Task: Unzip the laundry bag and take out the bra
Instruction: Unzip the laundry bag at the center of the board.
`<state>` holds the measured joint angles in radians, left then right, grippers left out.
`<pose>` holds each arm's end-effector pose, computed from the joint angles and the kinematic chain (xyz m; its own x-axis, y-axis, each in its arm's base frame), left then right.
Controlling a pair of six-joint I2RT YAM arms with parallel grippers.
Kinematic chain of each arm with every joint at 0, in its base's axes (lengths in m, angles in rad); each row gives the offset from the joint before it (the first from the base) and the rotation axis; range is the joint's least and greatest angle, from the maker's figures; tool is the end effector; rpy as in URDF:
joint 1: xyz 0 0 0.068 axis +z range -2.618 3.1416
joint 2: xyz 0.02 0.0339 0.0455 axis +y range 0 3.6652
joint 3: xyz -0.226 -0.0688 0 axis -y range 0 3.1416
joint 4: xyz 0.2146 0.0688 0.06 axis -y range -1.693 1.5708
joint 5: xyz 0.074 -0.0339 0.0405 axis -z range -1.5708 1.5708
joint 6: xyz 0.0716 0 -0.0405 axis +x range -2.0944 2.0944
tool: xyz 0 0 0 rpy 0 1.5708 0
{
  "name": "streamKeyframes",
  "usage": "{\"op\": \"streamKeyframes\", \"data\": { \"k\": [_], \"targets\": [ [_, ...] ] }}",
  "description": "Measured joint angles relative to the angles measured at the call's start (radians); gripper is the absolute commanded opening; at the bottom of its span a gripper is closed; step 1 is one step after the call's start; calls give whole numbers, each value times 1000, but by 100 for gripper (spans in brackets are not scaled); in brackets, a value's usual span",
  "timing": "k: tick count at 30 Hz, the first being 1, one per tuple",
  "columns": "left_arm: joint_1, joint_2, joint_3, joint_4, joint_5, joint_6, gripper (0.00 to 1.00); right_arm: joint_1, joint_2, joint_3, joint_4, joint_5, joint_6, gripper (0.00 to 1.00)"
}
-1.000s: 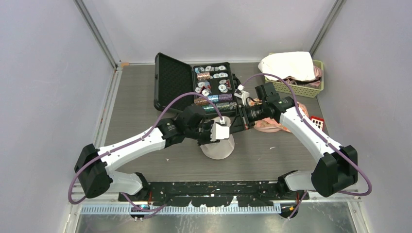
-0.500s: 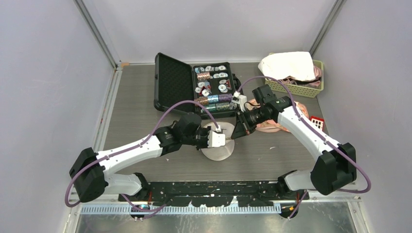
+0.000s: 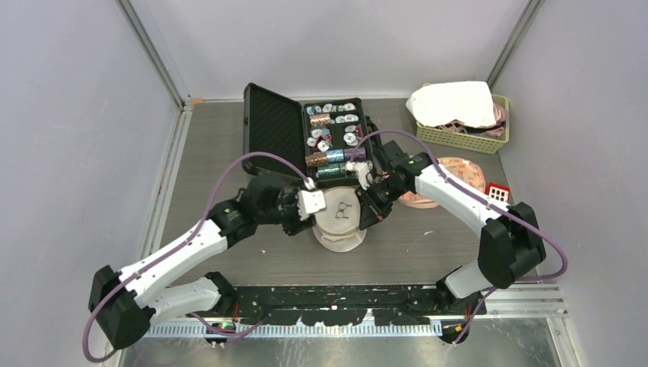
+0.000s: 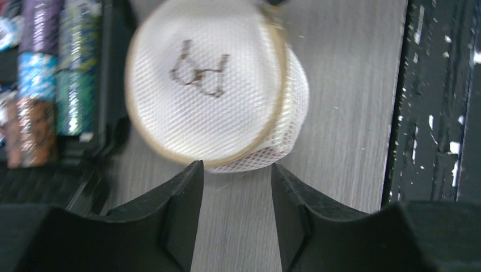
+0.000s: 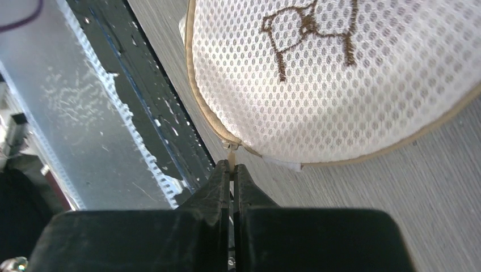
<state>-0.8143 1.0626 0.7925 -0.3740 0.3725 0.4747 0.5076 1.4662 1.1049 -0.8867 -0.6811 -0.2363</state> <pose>0.1495 -0.1963 0.2270 0.0343 0.5839 -0.8111 0.9685 0.1808 0.1711 0.2048 0.1655 0.1956 -0.6765 -0.5844 -0.4482 -0.7309 0.4578 0.5063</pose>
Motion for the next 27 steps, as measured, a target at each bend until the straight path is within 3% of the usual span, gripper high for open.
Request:
{"op": "streamKeyframes", "data": {
  "k": [4, 12, 15, 22, 27],
  "targets": [
    [98, -86, 0, -20, 8, -95, 52, 50, 50, 0, 12, 43, -38, 1],
    [180, -117, -30, -40, -6, -323, 56, 90, 158, 1, 69, 101, -77, 1],
    [222, -87, -32, -19, -16, -418, 57, 93, 210, 3, 89, 113, -89, 1],
    [227, 20, -14, 26, -10, -475, 46, 93, 237, 4, 92, 111, -110, 1],
    [227, 151, 48, 47, -5, -500, 44, 93, 233, 4, 100, 112, -116, 1]
  ]
}}
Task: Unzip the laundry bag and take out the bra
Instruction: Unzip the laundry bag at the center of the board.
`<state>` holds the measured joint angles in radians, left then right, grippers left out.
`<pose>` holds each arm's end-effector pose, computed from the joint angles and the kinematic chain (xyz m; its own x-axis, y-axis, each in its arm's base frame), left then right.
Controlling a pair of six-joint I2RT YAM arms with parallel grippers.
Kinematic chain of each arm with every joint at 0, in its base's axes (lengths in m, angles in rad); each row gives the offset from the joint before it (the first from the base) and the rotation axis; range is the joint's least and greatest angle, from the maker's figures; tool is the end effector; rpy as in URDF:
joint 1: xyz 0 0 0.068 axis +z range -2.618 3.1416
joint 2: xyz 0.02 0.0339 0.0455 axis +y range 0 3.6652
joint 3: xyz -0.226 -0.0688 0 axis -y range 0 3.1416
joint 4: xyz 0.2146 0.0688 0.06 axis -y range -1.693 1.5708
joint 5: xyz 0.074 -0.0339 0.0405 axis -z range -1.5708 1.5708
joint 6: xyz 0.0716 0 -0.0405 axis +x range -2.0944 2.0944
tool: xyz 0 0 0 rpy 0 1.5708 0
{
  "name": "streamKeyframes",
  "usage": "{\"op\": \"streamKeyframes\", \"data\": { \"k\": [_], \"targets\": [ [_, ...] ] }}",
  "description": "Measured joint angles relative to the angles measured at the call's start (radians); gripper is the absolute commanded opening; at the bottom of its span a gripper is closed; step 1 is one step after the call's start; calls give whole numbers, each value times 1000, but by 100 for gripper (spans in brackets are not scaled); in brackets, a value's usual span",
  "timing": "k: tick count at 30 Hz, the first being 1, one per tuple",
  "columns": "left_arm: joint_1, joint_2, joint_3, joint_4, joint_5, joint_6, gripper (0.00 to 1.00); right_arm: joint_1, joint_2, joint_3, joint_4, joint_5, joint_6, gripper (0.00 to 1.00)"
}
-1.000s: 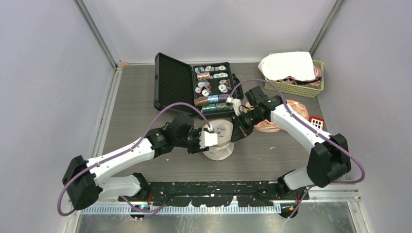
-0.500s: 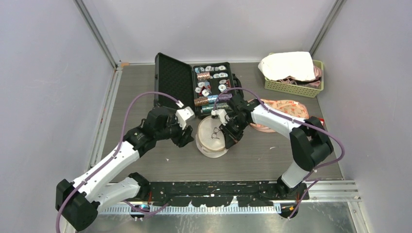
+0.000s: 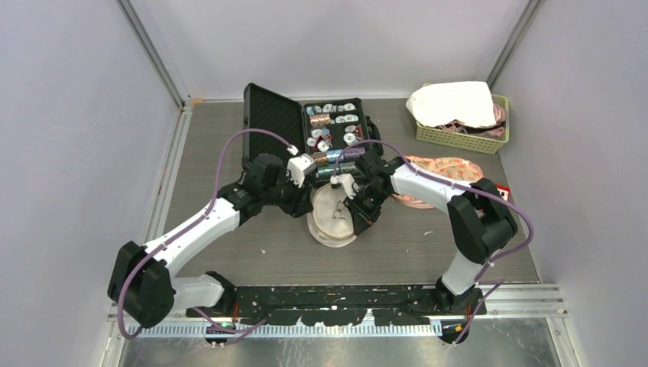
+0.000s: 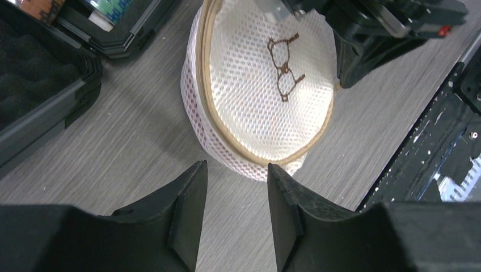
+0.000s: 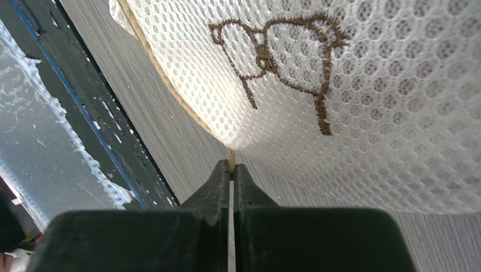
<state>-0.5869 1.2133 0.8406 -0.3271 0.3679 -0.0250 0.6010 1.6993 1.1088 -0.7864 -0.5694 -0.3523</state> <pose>0.2108 -0.1712 0.2123 -0.5548 0.3409 -0.7589 0.7322 0.6333 -0.2507 0.2145 0.1938 0.1362 -0.5657 -0.7402 -0.3634 -0.8067 0.4054 0.4300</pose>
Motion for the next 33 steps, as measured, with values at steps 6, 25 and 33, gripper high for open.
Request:
{"op": "streamKeyframes", "data": {
  "k": [6, 25, 33],
  "targets": [
    [0, 52, 11, 84, 68, -34, 39, 0, 0, 0, 7, 0, -2, 1],
    [0, 178, 61, 167, 34, -74, 0, 0, 0, 2, 6, -2, -4, 1],
    [0, 174, 95, 144, -28, -70, 13, -3, 0, 14, 7, -8, -4, 1]
  ]
}}
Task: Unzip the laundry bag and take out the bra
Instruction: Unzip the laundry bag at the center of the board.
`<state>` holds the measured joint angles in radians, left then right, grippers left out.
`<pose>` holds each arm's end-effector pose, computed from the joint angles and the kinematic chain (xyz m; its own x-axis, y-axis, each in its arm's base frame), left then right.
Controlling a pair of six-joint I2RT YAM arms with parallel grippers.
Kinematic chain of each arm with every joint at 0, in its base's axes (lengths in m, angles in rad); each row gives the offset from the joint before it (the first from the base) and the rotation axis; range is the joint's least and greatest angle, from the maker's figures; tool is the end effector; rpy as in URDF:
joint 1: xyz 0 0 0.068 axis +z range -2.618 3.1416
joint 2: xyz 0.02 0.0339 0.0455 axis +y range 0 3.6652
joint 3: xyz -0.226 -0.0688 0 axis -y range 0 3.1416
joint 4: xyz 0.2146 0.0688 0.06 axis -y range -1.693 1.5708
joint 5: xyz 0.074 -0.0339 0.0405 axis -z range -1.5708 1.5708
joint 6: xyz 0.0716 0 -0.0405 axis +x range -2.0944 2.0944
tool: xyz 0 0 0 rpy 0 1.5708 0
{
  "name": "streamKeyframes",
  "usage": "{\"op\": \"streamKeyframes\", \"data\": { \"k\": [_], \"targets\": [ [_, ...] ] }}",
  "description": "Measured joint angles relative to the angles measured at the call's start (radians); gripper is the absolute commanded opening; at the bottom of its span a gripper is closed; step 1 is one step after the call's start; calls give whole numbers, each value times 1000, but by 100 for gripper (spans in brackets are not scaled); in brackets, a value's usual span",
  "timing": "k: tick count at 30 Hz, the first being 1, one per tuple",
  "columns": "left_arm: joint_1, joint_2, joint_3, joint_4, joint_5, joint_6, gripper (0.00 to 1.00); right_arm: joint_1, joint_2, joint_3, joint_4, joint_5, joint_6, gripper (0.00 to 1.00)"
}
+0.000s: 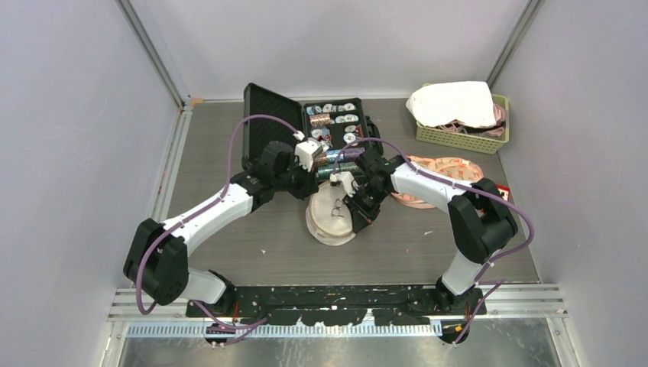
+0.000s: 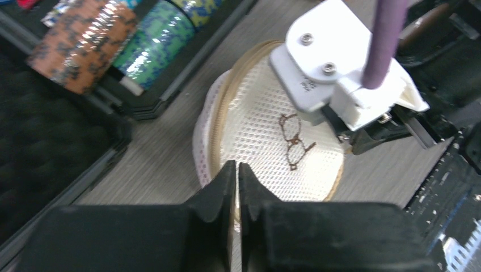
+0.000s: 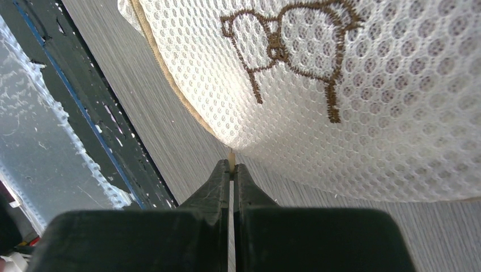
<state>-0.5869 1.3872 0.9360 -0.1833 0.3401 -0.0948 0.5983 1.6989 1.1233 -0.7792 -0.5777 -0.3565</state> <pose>0.2466 -0.1927 0.2122 -0.5620 0.2666 -0.7830 0.6957 0.6644 -0.2731 0.2178 0.1958 0.1403 -0.5579 -0.7341 -0.3870 -0.8145 0.3949 0.4251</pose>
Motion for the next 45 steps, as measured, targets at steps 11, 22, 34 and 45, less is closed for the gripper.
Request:
{"op": "streamKeyframes", "data": {
  "k": [11, 22, 34, 45],
  "targets": [
    [-2, 11, 47, -69, -94, 8, 35, 0, -7, 0, 0, -3, 0, 1],
    [-3, 73, 50, -83, -84, 24, 0, 0, -12, 0, 1, -3, 1, 1],
    [-16, -78, 64, -84, -34, 39, 0, -163, -48, 97, -92, -72, 1, 48],
    [-153, -105, 133, -117, -48, 215, 0, -359, -120, 189, -261, -153, -12, 58]
  ]
}}
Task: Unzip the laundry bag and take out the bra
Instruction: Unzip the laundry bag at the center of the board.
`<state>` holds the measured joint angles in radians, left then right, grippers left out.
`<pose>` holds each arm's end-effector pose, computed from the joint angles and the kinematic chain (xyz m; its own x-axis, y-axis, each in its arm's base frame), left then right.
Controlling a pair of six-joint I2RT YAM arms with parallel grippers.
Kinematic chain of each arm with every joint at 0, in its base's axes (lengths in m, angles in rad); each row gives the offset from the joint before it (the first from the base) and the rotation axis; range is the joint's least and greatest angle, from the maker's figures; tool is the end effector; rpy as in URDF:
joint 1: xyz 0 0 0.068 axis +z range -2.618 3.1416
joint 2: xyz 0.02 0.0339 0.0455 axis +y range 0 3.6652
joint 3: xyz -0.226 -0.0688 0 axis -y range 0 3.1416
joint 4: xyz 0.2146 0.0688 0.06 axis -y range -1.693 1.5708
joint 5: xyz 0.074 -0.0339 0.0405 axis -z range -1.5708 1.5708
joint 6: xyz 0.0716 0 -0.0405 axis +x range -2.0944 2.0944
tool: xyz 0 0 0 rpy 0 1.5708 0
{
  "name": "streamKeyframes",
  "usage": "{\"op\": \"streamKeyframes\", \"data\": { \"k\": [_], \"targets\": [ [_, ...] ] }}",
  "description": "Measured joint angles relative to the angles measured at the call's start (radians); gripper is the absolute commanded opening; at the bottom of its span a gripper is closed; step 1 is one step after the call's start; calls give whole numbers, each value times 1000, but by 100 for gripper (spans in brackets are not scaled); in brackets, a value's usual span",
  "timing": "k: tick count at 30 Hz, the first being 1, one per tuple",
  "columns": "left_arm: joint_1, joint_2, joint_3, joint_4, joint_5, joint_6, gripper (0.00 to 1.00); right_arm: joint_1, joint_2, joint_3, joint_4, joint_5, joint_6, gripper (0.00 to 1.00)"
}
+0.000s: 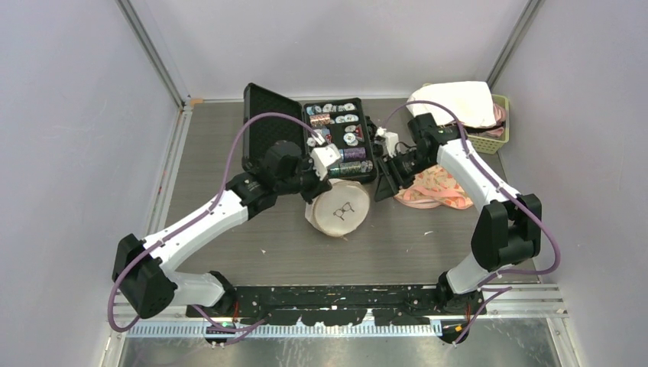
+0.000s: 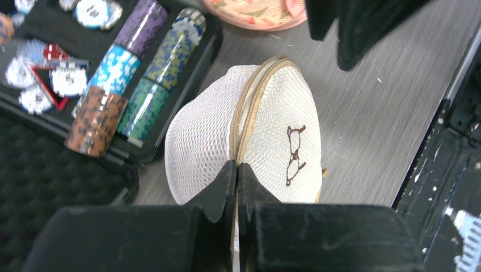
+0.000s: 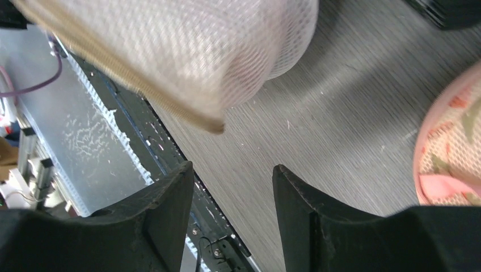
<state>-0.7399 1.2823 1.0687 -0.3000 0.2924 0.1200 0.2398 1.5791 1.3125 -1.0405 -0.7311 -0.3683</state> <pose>0.2094 -0.2191 0.2733 -0.2608 0.3933 -0.8817 0.8685 0.4944 -0.0363 0.2586 0.1124 0.2179 -0.7504 -0.4594 -0.4752 -0.6603 0.5535 0.5075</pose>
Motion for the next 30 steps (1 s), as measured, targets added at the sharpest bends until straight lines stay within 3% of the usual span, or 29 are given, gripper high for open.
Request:
{"op": "streamKeyframes", "data": {
  "k": [10, 14, 20, 30],
  "targets": [
    [-222, -51, -1, -12, -14, 290, 0, -69, 0, 46, -31, -46, 16, 66],
    [-224, -87, -42, -5, -14, 379, 0, -64, 1, 63, -41, -106, 22, 74],
    [-204, -121, -88, -5, 31, 494, 0, -31, -1, 71, -82, -200, -2, 74],
    [-185, -122, -140, 66, 83, 609, 0, 155, -54, -13, -48, -178, -4, 75]
  ]
}}
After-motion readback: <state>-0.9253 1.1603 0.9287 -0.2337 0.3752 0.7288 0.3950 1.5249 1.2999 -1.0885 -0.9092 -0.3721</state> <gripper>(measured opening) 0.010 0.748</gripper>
